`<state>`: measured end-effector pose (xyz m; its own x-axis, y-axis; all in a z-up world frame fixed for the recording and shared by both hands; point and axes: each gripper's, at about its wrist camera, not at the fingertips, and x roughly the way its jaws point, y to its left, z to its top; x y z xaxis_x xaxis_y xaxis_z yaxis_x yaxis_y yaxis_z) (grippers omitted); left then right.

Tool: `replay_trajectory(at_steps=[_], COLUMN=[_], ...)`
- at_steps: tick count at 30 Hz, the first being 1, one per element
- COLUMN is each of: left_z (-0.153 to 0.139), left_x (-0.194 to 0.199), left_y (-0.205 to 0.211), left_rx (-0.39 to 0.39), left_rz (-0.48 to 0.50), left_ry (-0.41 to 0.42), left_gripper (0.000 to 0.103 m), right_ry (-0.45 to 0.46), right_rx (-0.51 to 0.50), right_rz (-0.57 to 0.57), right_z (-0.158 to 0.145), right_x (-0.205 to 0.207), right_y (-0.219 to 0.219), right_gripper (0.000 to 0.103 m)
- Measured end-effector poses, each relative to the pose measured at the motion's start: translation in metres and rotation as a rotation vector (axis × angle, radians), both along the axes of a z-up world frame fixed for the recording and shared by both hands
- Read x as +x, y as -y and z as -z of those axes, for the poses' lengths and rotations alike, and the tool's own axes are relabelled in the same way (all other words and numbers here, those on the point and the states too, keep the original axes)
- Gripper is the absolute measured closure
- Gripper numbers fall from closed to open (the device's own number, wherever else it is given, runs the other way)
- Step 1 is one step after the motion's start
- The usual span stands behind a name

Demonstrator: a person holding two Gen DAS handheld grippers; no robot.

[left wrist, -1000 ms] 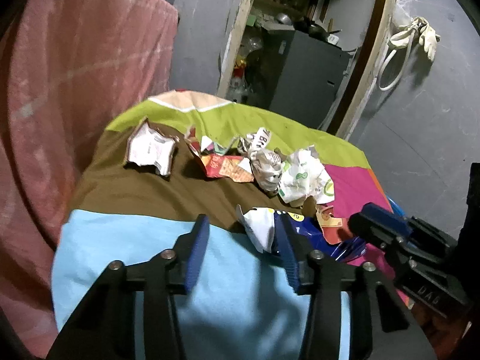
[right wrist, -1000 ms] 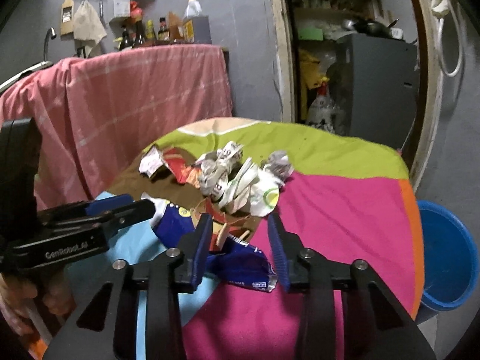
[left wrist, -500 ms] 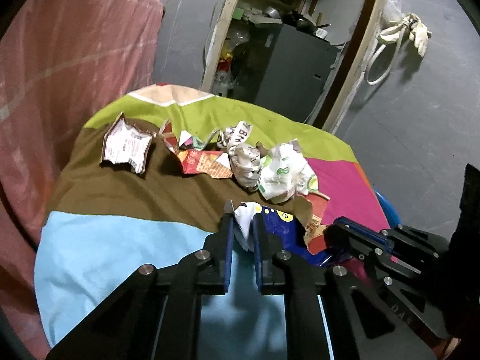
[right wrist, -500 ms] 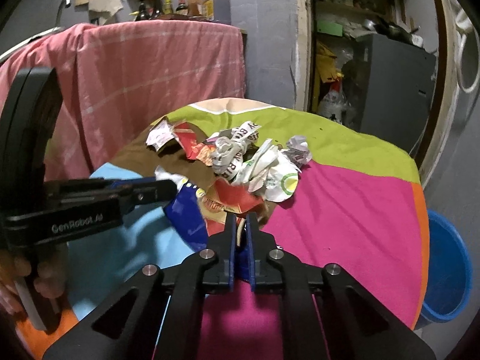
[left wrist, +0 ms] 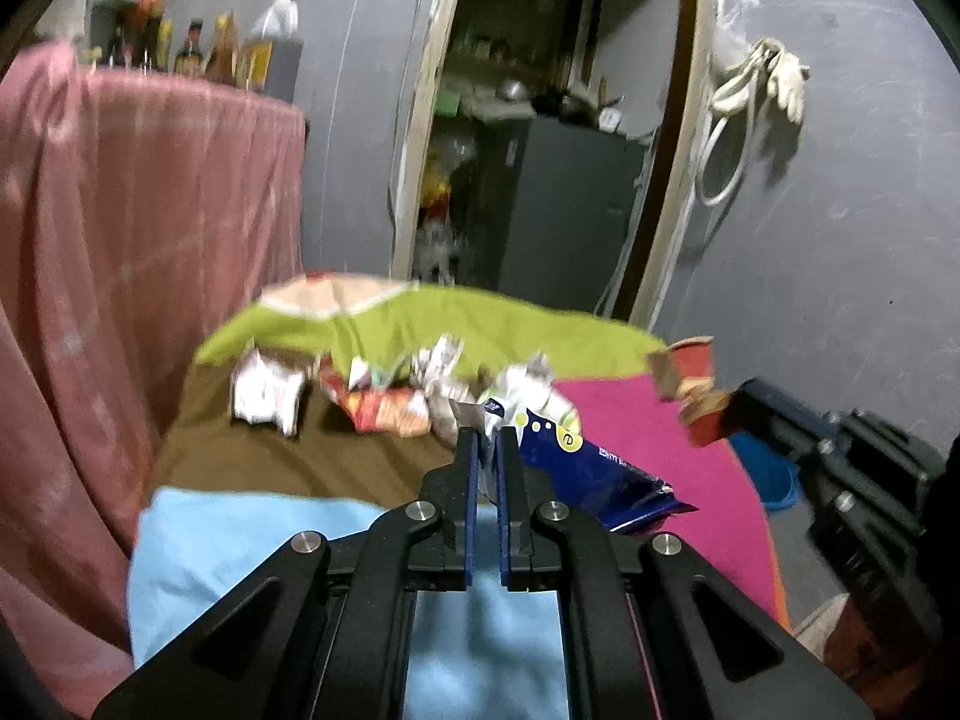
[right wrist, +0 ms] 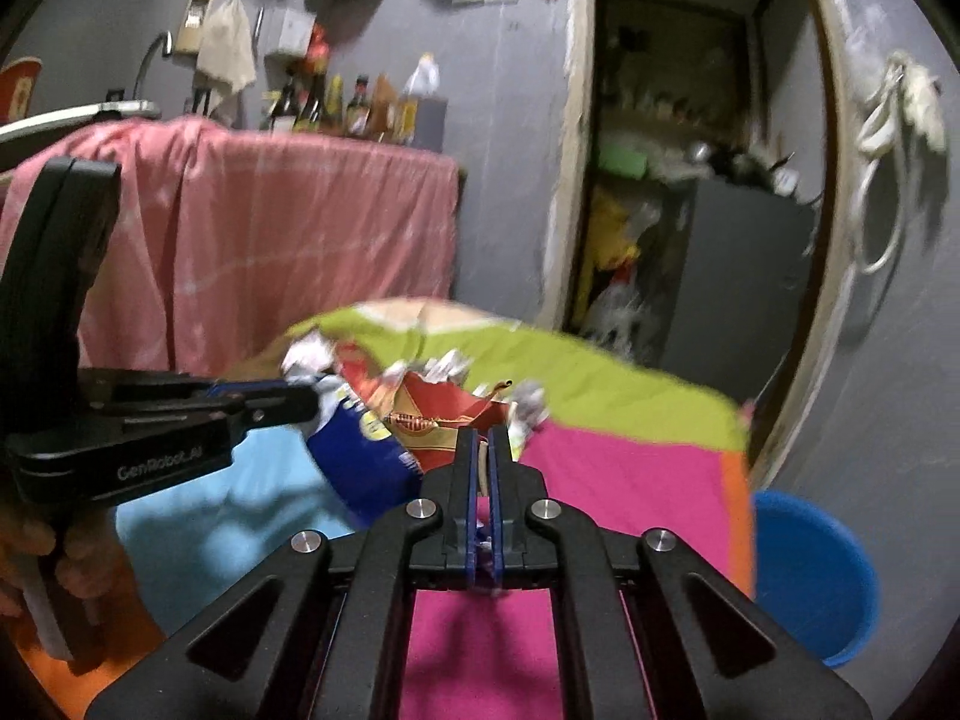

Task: Collect trash
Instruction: 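Carry both wrappers to the blue basin and open both tools to drop them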

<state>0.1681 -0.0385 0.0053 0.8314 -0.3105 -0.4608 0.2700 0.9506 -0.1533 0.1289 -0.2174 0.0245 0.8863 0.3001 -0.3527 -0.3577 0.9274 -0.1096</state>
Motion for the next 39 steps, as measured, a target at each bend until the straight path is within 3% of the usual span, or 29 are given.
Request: replay_trajectory(at_steps=[6,13,17,21,25,28,33,39], left_z=[-0.037,-0.076,-0.092,-0.094,-0.09,-0.081,-0.052,-0.007], left_x=[-0.015,-0.036,-0.043,-0.043,-0.032,-0.015,0.032,0.066], left_y=[0.028,0.071,0.107,0.143,0.187,0.212,0.253,0.289], left_rx=[0.011,-0.034,-0.08,-0.11,-0.121,-0.114,-0.077,0.033], left_rz=[-0.023,-0.023,-0.008,0.022,0.038,0.061,0.101,0.146], left_ry=[0.204,0.465,0.582,0.623,0.624,0.576,0.345,0.163], left_gripper=[0.1,0.1,0.1,0.1,0.1,0.1,0.1,0.1], right_ry=[0.205,0.427,0.488,0.522,0.54,0.505,0.386,0.196], right_rx=[0.023,0.061,0.068,0.073,0.068,0.065,0.075,0.121], right_rz=[0.12,0.264,0.323,0.385,0.442,0.476,0.513,0.542], right_z=[-0.045,-0.089,-0.098,-0.098,-0.089,-0.076,-0.046,0.0], right_x=[-0.023,-0.044,-0.047,-0.046,-0.042,-0.032,-0.008,0.017], right_y=[0.033,0.085,0.114,0.15,0.181,0.205,0.237,0.265], right_gripper=[0.102,0.102,0.102,0.101,0.101,0.101,0.101,0.101])
